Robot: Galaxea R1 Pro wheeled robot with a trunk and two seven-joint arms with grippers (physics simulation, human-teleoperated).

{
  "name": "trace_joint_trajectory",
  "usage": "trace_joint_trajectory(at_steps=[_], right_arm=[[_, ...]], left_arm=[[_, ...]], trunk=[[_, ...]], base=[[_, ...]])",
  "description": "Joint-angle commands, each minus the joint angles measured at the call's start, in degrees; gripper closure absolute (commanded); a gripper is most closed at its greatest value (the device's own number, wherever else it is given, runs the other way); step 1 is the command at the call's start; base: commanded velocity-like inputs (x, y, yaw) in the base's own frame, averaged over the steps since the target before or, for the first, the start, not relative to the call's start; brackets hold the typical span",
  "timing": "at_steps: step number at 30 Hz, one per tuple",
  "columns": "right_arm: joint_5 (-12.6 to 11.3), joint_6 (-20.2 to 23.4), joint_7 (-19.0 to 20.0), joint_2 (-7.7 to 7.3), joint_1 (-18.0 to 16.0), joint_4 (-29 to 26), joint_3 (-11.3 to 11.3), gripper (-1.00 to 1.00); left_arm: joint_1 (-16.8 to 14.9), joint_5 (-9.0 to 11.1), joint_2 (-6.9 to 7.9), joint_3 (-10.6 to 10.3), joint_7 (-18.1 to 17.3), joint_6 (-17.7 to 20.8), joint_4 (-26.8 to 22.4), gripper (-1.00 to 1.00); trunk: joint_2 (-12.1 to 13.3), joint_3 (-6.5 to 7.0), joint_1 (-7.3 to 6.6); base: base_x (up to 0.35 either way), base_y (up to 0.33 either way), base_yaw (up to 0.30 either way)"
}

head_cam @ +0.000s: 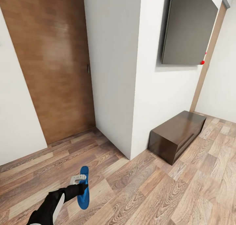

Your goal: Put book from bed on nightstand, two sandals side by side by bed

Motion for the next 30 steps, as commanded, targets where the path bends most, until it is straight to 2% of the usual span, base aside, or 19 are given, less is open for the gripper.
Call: trace_joint_trajectory(at_steps=[1,3,5,6,7,8,9,10,11,12,13,14,15,17,19,22,26,27,30], right_arm=[[-0.5,0.7,0.0,0.03,0.0,-0.5,-0.2,-1.0],[-0.4,1.3,-2.2,0.15,-0.1,-4.0,-0.1,-1.0],[-0.4,4.1,-9.0,0.8,-0.1,-11.8,0.0,-1.0],[-0.4,5.4,-11.3,1.08,-0.1,-13.8,0.0,-1.0],[-0.4,8.3,-16.3,1.88,-0.1,-17.4,0.1,-1.0],[-0.4,9.9,-18.9,2.46,-0.1,-19.0,0.2,-1.0],[-0.4,13.0,-23.8,4.01,-0.1,-21.5,0.3,-1.0],[-0.3,14.4,-26.1,4.96,-0.1,-22.6,0.4,-1.0],[-0.3,16.4,-30.3,7.13,-0.1,-25.1,0.7,-1.0],[-0.3,17.1,-32.1,8.22,-0.1,-26.4,1.0,-1.0],[-0.3,18.3,-35.2,10.14,-0.1,-29.2,1.9,-1.0],[-0.3,19.4,-39.0,12.02,-0.1,-32.8,4.4,-1.0],[-0.3,19.9,-41.2,12.73,-0.1,-34.7,6.5,-1.0],[-0.3,20.5,-44.0,13.39,-0.1,-36.7,9.6,-1.0],[-0.3,20.7,-46.7,13.73,-0.2,-37.8,11.8,-1.0],[-0.3,20.9,-50.0,13.93,-1.3,-38.5,13.2,-1.0],[-0.6,21.1,-53.2,14.01,-8.9,-37.1,13.9,-1.0],[-0.6,21.2,-53.7,13.99,-11.5,-35.2,14.0,-1.0],[-0.7,22.9,-54.2,13.99,-15.4,-29.2,14.2,-1.0]], left_arm=[[0.0,-0.5,-0.05,0.3,-0.5,0.3,-0.1,1.0],[-0.1,-0.5,-0.05,0.3,-0.5,0.3,-0.1,1.0],[-0.1,-0.5,-0.06,0.3,-0.5,0.3,-0.2,1.0],[-0.1,-0.5,-0.06,0.3,-0.5,0.3,-0.2,1.0],[-0.1,-0.5,-0.06,0.3,-0.5,0.3,-0.2,1.0],[-0.1,-0.5,-0.06,0.3,-0.5,0.3,-0.2,1.0],[-0.1,-0.4,-0.09,0.3,-0.5,0.3,-0.2,1.0],[-0.1,-0.4,-0.1,0.3,-0.5,0.3,-0.2,1.0],[-0.1,-0.4,-0.12,0.3,-0.5,0.3,-0.2,1.0],[-0.1,-0.4,-0.12,0.2,-0.5,0.3,-0.2,1.0],[-0.1,-0.4,-0.13,0.2,-0.6,0.3,-0.2,1.0],[-0.1,-0.4,-0.11,0.2,-0.6,0.3,-0.2,1.0],[-0.1,-0.4,-0.09,0.3,-0.6,0.4,-0.2,1.0],[-0.1,-0.3,-0.07,0.3,-0.8,0.4,-0.2,1.0],[-0.1,-0.3,-0.1,0.2,-1.5,0.5,-0.3,1.0],[-0.1,-0.2,-0.13,0.2,-2.9,0.5,-0.3,1.0],[-0.1,-0.3,-0.09,0.3,-4.1,0.5,-0.3,1.0],[-0.1,-0.3,-0.08,0.3,-4.2,0.5,-0.3,1.0],[-0.1,-0.3,-0.06,0.3,-4.3,0.5,-0.3,1.0]], trunk=[[0.0,-0.06,-0.01],[0.0,-0.06,-0.01],[0.0,-0.06,-0.01],[0.0,-0.06,-0.01],[0.0,-0.06,-0.01],[0.0,-0.06,-0.01],[0.0,-0.06,-0.01],[0.0,-0.06,-0.01],[0.0,-0.06,-0.01],[0.0,-0.06,-0.01],[0.0,-0.06,-0.01],[0.0,-0.06,-0.01],[0.0,-0.06,-0.01],[0.0,-0.06,-0.01],[0.0,-0.06,-0.01],[0.0,-0.06,-0.01],[0.0,-0.06,-0.01],[0.0,-0.06,-0.01],[0.0,-0.06,-0.01]], base=[[0.0,0.0,0.0],[0.0,0.0,0.0],[0.0,0.0,0.0],[0.0,0.0,0.0],[0.0,0.0,0.0],[0.0,0.0,0.0],[0.0,0.0,0.0],[0.0,0.0,0.0],[0.0,0.0,0.0],[0.0,0.0,0.0],[0.0,0.0,0.0],[0.0,0.0,0.0],[0.0,0.0,0.0],[0.0,0.0,0.0],[0.0,0.0,0.0],[0.0,0.0,0.0],[0.0,0.0,0.0],[0.0,0.0,0.0],[0.0,0.0,0.0]])
